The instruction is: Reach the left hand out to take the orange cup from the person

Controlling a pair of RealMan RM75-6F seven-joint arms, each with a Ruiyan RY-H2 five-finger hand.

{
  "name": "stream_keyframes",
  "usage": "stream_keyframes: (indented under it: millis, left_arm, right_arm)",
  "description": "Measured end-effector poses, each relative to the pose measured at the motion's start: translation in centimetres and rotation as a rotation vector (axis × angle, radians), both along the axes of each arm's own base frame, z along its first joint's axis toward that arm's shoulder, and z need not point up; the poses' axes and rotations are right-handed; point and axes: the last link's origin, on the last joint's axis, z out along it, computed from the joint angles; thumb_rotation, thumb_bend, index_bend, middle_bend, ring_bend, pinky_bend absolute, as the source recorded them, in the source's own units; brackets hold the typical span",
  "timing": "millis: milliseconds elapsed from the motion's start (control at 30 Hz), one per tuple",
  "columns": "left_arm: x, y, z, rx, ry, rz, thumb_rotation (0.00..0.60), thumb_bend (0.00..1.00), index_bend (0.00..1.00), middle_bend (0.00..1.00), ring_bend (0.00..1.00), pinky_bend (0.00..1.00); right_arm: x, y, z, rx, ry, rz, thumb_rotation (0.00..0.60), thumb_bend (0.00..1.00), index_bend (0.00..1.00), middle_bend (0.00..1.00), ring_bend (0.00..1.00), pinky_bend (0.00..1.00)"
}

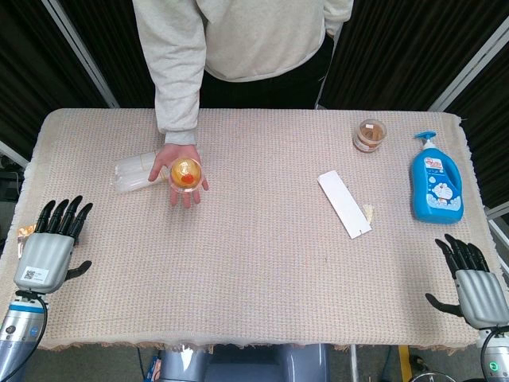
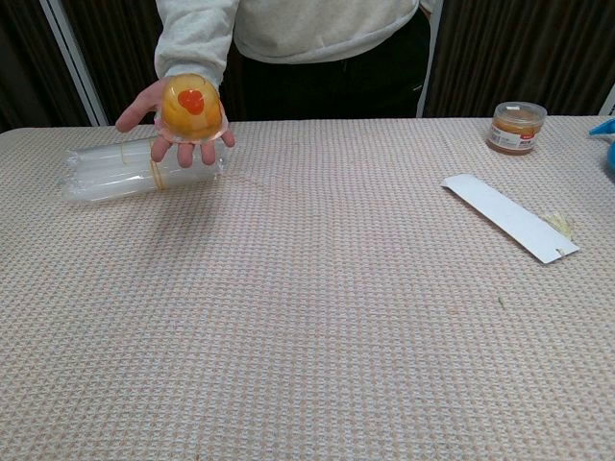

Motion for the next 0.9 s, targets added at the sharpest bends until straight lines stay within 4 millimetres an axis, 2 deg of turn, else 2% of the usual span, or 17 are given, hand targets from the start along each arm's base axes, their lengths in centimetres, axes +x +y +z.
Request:
stream_keyframes:
  millis: [300, 500, 600, 900]
  left_arm:
    - [0.1, 0.0, -0.1, -0.01, -0.002, 0.003, 0.6, 0.13, 0.0, 0.0, 0.0, 0.0]
    - [1.4, 1.3, -0.6, -0.04, -0.03, -0.009, 0.6, 0.13, 0.0, 0.0, 0.0, 0.0]
    - [2.4, 2.9, -0.8, -0.055, -0.035, -0.015, 0.6, 0.13, 0.0, 0.0, 0.0, 0.0]
    - [6.8, 9.9, -2.0, -0.093, 0.024, -0.019, 0.6, 0.14, 0.01, 0.0, 0.0, 0.0]
  right_arm:
    - [0.1, 0.0, 0.0, 0.002, -0.002, 0.001, 0.6, 0.1, 0.08, 0.0, 0.0, 0.0]
    - [0.2, -0.1, -0.1, 0.001, -0.012, 0.002, 0.6, 0.1, 0.08, 0.0, 0.0, 0.0]
    - [0.3, -0.1, -0.2, 0.001, -0.008, 0.011, 0.6, 0.1, 0.08, 0.0, 0.0, 0.0]
    - [0.1, -0.2, -0.2, 0.001, -0.022, -0.002, 0.6, 0.1, 0.08, 0.0, 0.0, 0.0]
